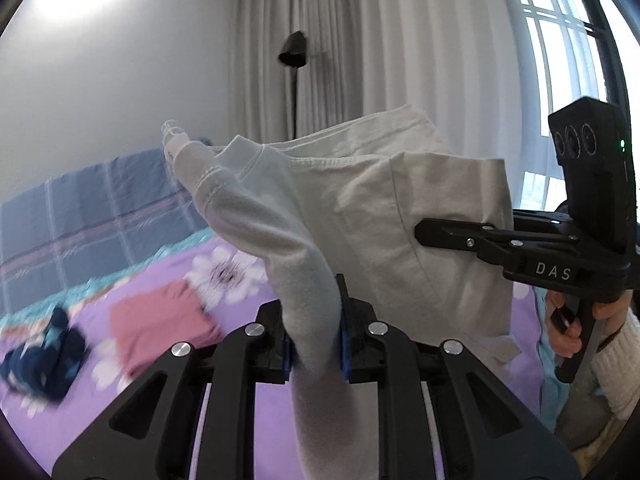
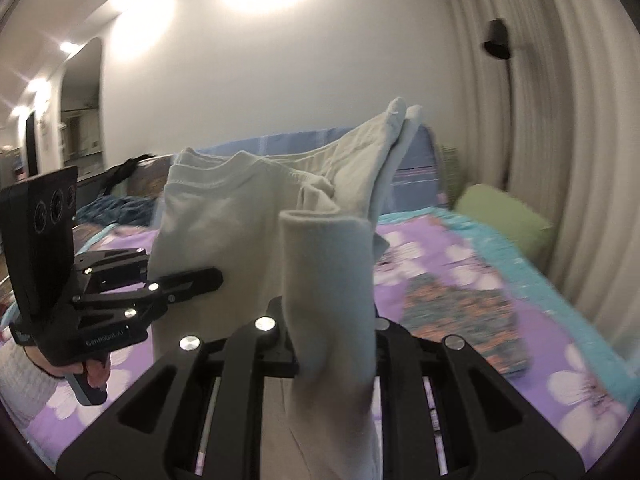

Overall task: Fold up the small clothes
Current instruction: 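Lift the grey shirt with both tools and carry it toward the folded stack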

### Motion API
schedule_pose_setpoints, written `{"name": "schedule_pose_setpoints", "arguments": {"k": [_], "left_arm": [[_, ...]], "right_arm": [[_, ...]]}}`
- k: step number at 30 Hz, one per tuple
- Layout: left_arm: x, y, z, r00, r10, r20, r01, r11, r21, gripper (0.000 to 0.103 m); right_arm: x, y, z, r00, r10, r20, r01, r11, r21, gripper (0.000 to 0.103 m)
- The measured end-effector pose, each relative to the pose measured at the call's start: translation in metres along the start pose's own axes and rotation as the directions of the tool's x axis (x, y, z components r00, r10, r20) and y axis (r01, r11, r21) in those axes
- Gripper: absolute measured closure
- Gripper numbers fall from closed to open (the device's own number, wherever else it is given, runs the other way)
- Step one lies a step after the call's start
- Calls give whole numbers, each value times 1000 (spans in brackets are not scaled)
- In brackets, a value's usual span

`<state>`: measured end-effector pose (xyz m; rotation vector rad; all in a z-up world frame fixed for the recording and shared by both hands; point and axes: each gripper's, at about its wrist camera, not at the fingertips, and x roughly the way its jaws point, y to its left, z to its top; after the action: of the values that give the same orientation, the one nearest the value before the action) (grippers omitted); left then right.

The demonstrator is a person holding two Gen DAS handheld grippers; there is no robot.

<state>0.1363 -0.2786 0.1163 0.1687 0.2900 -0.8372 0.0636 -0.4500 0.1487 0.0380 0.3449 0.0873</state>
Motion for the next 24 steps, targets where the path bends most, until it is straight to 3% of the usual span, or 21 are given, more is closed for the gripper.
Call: {"name": "schedule_pose_setpoints", "arguments": {"k": [4, 12, 24], "left_arm": [[47, -19, 33, 998, -52, 17, 51, 997, 58, 86], [118, -26, 61, 999, -45, -15, 46, 995, 87, 86], [205, -13, 71, 994, -55, -91, 57, 998, 27, 86]], "right_arm": [[5, -37, 24, 996, -90, 11, 90, 996, 12, 89], [41, -92, 54, 979, -204, -9, 204, 979, -2, 89], [109, -163, 54, 964, -255, -73, 261, 961, 88, 89]]}}
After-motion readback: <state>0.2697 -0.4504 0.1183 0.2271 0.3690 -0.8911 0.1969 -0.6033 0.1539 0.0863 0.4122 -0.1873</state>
